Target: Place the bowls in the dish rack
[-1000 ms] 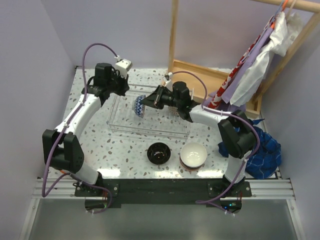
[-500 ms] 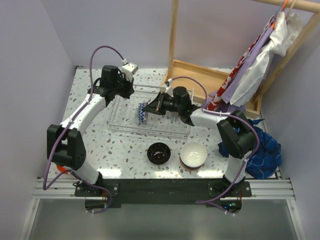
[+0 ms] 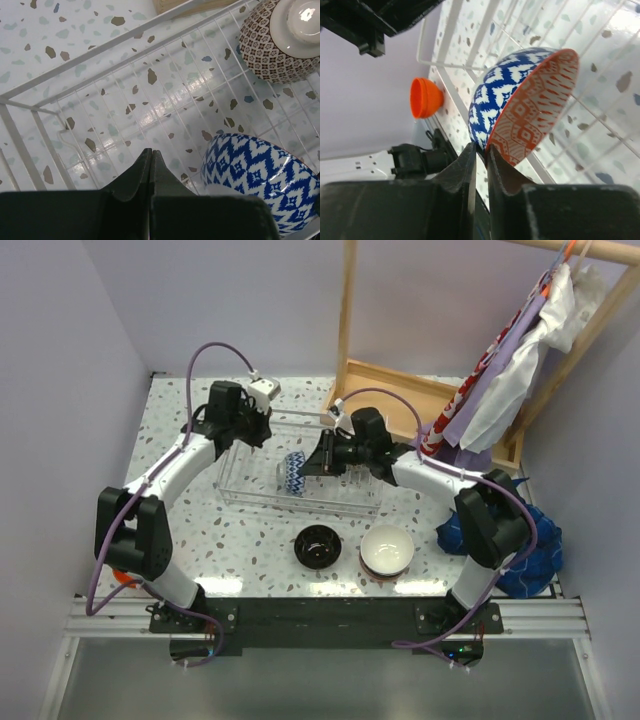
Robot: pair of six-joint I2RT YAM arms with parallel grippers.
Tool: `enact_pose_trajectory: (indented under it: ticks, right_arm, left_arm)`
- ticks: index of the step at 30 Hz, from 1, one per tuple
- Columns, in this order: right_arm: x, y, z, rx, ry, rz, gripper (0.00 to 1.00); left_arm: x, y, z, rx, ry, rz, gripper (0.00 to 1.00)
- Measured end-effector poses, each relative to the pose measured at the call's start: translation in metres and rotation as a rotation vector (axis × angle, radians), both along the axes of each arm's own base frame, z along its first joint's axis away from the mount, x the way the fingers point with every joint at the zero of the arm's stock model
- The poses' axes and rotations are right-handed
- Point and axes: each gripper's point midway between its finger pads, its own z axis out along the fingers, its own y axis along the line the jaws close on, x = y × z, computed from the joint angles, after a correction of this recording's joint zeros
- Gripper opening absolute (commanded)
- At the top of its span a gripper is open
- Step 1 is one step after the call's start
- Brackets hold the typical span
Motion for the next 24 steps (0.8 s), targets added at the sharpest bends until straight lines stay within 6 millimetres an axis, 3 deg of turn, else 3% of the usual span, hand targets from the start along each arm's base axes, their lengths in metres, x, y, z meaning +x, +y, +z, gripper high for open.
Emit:
enact_pose_trajectory:
  ticks: [9,15,24]
  right_arm:
    - [-0.016,-0.04,-0.031,-0.181,0.06,0.026,0.38]
    - [-0.026,-0.054,-0.047,-0.274,0.074,0.054,0.43]
    - [-0.017,-0.061,-0.021,-0.332,-0.045,0.116,0.45]
  left_arm:
    - [-0.017,-0.024,-0.01,-0.022,0.033,-0.083,0.0]
    - [-0.026,-0.027,-0.023,-0.014,0.06,-0.108,0.0]
    - [-0.041,-0.024,-0.051,0.01,0.101,-0.133,0.0]
